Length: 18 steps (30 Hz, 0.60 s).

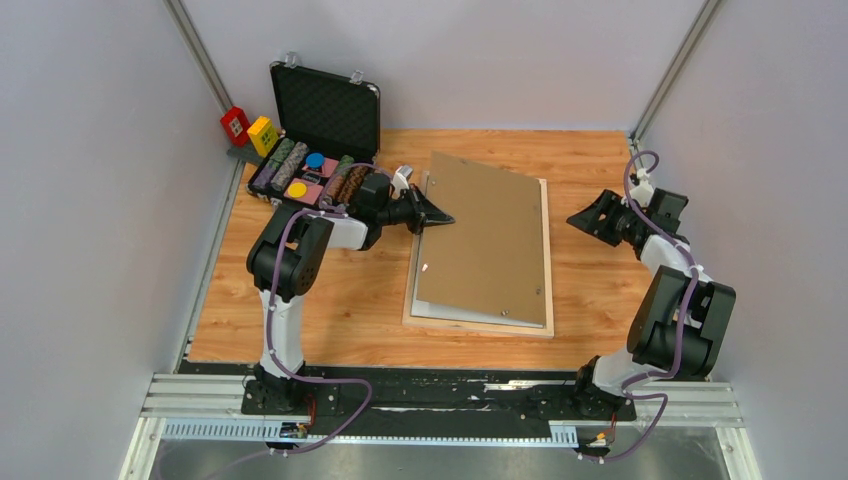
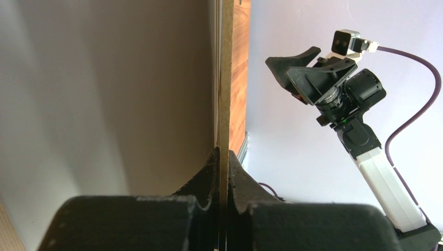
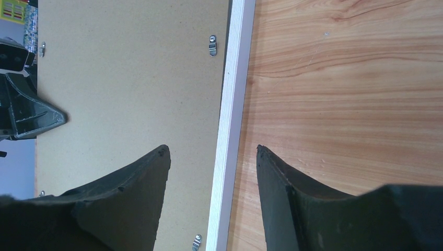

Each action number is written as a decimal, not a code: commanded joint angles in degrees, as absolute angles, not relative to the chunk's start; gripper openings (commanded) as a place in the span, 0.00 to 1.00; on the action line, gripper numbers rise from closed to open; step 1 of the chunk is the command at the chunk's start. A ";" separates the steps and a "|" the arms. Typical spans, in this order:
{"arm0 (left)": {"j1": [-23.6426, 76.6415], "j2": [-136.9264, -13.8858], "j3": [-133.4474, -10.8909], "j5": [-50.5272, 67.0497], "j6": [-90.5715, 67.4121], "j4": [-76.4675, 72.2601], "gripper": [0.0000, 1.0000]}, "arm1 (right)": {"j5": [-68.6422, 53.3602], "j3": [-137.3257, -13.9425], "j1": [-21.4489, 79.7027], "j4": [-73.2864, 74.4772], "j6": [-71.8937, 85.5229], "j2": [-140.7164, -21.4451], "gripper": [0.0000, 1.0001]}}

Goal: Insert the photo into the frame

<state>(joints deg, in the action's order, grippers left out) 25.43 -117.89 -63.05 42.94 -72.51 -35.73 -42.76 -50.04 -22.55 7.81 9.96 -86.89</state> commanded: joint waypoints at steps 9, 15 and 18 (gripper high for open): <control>26.62 -114.44 -63.90 44.14 -72.02 -35.60 0.00 | -44.30 -49.83 -23.00 5.09 9.84 -86.33 0.60; 26.80 -113.47 -63.81 44.00 -71.24 -34.22 0.00 | -44.30 -49.83 -23.02 5.10 9.77 -86.46 0.60; 26.81 -113.13 -63.68 43.92 -71.08 -34.11 0.00 | -44.30 -49.83 -22.98 5.10 9.76 -86.59 0.60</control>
